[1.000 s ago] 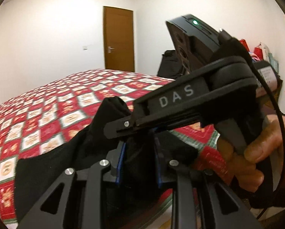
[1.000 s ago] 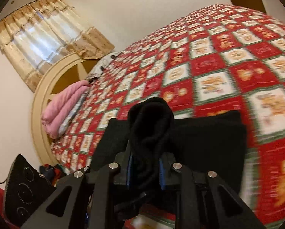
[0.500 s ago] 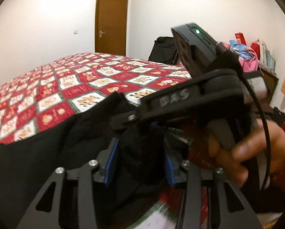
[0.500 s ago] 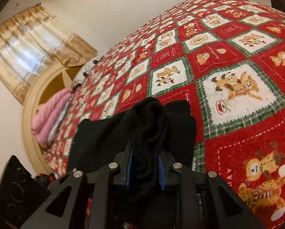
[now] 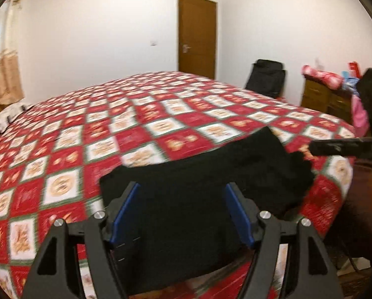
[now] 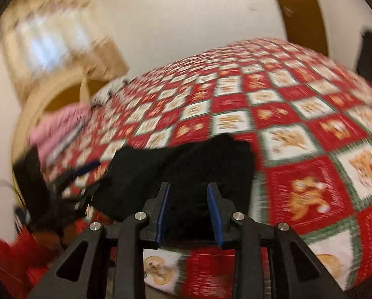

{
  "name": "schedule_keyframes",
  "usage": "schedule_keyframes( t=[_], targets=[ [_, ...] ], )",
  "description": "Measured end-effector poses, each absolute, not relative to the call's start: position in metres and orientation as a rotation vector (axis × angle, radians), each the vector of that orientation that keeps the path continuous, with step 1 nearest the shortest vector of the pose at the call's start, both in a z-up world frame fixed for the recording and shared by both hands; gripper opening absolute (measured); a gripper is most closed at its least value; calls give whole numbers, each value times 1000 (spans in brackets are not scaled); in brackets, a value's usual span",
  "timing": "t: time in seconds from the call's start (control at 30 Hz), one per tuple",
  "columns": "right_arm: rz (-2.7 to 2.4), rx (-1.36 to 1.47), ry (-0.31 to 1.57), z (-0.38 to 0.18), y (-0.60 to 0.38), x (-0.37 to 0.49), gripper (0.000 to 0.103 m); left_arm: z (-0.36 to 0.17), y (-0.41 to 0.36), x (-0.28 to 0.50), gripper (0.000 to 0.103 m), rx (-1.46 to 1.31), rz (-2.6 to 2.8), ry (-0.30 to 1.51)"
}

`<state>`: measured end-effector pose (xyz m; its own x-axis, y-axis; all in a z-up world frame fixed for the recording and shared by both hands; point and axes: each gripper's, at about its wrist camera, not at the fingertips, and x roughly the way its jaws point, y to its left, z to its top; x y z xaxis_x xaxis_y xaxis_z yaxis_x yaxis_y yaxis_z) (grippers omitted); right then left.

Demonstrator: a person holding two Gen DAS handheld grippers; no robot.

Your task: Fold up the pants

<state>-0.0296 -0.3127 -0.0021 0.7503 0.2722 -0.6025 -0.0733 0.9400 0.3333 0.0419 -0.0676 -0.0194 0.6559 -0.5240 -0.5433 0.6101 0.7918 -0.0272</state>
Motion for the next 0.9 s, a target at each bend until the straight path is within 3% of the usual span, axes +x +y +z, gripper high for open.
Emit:
schedule_keyframes(
  t=[0.23,0.3,0.33,0.47,0.67,0.77,0.9],
  targets=[
    [121,90,798,-30,-281,-19,31,-60,-55,51,73,233,-556,655],
    [76,93,843,-44,-298,-20,20,-70,-52,50,73,240,-553,678],
    [91,170,832,-48,-311,-25,20,-73,-51,50,73,231,-552,685],
    [126,331,829,-45,-334,-39,20,-68,-48,49,74,222,-555,691],
    [41,181,698,-1,-314,-39,22,-43,-41,54,74,205,-534,653],
    [68,137,605,20,-299,-13,22,-26,-48,67,74,206,-518,590],
    [19,101,697,-4,-292,51,22,-33,-64,108,74,161,-459,651]
  ],
)
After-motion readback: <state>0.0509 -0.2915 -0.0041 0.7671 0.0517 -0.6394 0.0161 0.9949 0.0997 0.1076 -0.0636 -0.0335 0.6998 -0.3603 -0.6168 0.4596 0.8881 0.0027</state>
